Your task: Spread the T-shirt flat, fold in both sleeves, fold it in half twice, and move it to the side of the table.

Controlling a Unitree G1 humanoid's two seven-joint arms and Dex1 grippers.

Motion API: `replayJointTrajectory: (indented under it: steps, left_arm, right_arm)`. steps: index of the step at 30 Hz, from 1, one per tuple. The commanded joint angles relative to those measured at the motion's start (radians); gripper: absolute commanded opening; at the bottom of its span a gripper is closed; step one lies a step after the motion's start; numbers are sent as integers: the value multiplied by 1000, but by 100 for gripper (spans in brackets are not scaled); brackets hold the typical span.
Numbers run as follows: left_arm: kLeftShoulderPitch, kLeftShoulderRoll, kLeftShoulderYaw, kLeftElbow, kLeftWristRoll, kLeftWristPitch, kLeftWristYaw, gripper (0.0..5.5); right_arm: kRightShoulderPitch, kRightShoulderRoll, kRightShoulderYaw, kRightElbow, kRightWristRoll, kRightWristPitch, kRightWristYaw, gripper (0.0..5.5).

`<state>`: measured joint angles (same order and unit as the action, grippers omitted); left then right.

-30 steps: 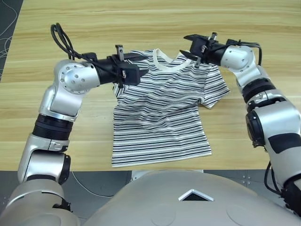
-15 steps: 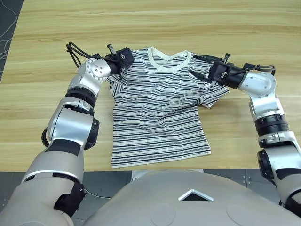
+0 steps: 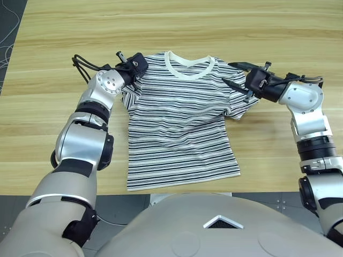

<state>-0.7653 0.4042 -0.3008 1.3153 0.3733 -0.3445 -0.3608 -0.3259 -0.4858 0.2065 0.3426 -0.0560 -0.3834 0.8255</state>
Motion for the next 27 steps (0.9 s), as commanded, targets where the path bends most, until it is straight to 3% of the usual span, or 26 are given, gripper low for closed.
replayJointTrajectory:
  steps: [1, 10, 19, 27]
  left_arm:
    - [53, 35, 5, 56, 28, 116, 35, 166]
    - [50, 76, 32, 58, 25, 179, 83, 166]
    - [5, 60, 42, 38, 29, 39, 80, 166]
    - [-90, 180, -98, 31, 230, 54, 315, 166]
  right_arm:
    - [-16, 0, 16, 53, -22, -6, -4, 191]
    - [-29, 10, 25, 108, -31, -28, -15, 191]
    - [-32, 27, 33, 102, -22, -36, -10, 191]
    - [-36, 54, 49, 107, -26, -39, -19, 191]
